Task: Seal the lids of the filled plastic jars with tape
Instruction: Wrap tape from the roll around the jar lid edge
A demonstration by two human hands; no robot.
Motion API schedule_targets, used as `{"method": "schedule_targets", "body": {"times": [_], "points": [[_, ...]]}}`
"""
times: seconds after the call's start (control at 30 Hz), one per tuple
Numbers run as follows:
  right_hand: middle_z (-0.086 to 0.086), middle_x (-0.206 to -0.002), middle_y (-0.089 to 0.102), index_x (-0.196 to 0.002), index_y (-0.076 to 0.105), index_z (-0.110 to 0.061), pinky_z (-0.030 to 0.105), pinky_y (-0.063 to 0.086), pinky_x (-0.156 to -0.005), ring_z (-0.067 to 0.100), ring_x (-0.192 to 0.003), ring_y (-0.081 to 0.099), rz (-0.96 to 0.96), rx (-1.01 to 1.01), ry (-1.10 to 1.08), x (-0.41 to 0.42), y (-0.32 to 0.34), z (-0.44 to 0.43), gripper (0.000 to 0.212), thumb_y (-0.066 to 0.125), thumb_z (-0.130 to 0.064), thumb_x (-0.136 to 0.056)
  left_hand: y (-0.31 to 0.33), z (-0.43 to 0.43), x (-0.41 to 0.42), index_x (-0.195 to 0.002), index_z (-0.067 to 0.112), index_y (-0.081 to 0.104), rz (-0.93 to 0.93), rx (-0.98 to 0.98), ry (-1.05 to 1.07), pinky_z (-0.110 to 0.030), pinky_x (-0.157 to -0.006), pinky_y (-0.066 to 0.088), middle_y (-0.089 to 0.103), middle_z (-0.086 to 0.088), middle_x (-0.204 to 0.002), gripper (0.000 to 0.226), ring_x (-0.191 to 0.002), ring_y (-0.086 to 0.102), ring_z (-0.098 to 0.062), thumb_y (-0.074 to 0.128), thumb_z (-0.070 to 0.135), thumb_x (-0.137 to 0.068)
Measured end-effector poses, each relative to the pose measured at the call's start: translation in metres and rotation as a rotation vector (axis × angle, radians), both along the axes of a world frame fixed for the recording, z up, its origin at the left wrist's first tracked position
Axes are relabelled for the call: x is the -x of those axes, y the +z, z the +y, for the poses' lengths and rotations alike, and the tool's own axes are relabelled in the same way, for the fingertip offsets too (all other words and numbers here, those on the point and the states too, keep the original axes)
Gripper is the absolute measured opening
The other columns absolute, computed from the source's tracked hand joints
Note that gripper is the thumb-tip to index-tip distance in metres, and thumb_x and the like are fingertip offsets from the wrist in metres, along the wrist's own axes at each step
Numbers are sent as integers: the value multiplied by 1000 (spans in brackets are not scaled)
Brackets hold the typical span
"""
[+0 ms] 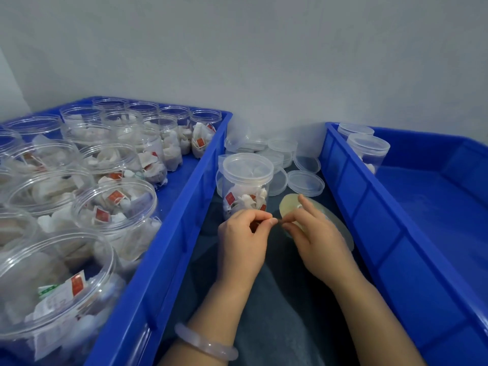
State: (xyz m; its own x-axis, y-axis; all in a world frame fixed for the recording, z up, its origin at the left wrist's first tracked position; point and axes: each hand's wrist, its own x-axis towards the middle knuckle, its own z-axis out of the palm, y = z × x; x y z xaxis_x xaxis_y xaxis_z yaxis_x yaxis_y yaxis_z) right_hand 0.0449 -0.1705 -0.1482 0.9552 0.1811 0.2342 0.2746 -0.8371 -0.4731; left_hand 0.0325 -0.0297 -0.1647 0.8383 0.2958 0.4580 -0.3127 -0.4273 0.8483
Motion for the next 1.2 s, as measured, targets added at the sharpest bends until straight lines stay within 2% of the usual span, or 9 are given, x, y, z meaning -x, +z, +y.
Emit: {"method": "schedule_targets", "body": {"times": [0.07, 0.2, 0.3, 0.4, 0.6, 0.77, 0.9, 1.07, 1.2], "points": [[-9, -146, 40, -90, 60, -37, 40, 39, -104, 14, -134, 37, 42, -27, 44, -5, 15, -4, 9, 53, -32, -94, 2, -2, 0, -85, 17, 74, -55, -6, 15, -11, -69, 49, 66, 13, -79, 6, -77, 61, 1, 75, 18, -79], [-16, -98, 58, -77, 61, -38, 25, 52, -73, 7, -82, 62, 103, -88, 101, -19, 48, -6, 16, 60, -30, -91, 7, -8, -1, -82, 12, 70, -168, -85, 62, -5, -68, 43, 59, 14, -78, 4, -70, 55, 2, 73, 15, -82], [-9, -90, 67, -81, 67, -35, 22, 55, -67, 6, -69, 66, 173, -110, 158, -27, 61, -3, 9, 65, -31, -88, 8, -6, -1, -82, 13, 68, -167, -87, 94, -3, -67, 41, 59, 15, -79, 4, -71, 56, 1, 71, 15, -83], [-9, -95, 70, -84, 71, -32, 35, 57, -77, 4, -67, 68, 225, -144, 212, -34, 69, 0, 3, 68, -33, -85, 9, 1, -3, -81, 19, 68, -134, -41, 107, -4, -67, 42, 60, 19, -78, 4, -82, 58, 1, 71, 18, -83], [-11, -91, 66, -79, 67, -32, 31, 54, -76, 9, -72, 68, 176, -139, 235, -42, 71, -2, 9, 65, -35, -87, 26, 2, -5, -79, 27, 59, -90, 146, 199, -7, -64, 41, 63, 11, -78, 17, -75, 58, 0, 75, 25, -76], [-8, -94, 63, -88, 66, -26, 28, 51, -73, 15, -78, 64, 146, -141, 231, -45, 67, 1, 9, 59, -30, -92, 29, 12, -22, -114, 34, 54, -143, 69, 154, -9, -95, 36, 38, 2, -140, 51, -127, 38, -7, 78, 18, -72], [-14, -85, 55, -86, 67, -24, 21, 40, -73, 4, -75, 53, 62, -174, 245, -47, 63, 8, 9, 61, -25, -92, 18, 16, -37, -131, 42, 39, -39, -15, -77, -39, -113, 30, 4, 2, -158, 99, -138, 2, 13, 81, 56, -42], [-17, -82, 55, -80, 63, -28, 8, 35, -63, 3, -79, 51, 48, -200, 230, -49, 59, 15, 10, 62, -26, -90, 9, 25, -47, -111, 40, 44, -164, 39, -53, -49, -108, 35, 30, -14, -147, 78, -139, 29, -24, 91, 32, -49], [-17, -80, 59, -77, 62, -31, 16, 41, -70, 7, -85, 56, 45, -232, 225, -48, 60, 19, 13, 63, -29, -89, 4, 26, -47, -105, 41, 42, -215, 39, -16, -45, -104, 40, 38, -10, -140, 73, -132, 39, -22, 90, 26, -52]]}}
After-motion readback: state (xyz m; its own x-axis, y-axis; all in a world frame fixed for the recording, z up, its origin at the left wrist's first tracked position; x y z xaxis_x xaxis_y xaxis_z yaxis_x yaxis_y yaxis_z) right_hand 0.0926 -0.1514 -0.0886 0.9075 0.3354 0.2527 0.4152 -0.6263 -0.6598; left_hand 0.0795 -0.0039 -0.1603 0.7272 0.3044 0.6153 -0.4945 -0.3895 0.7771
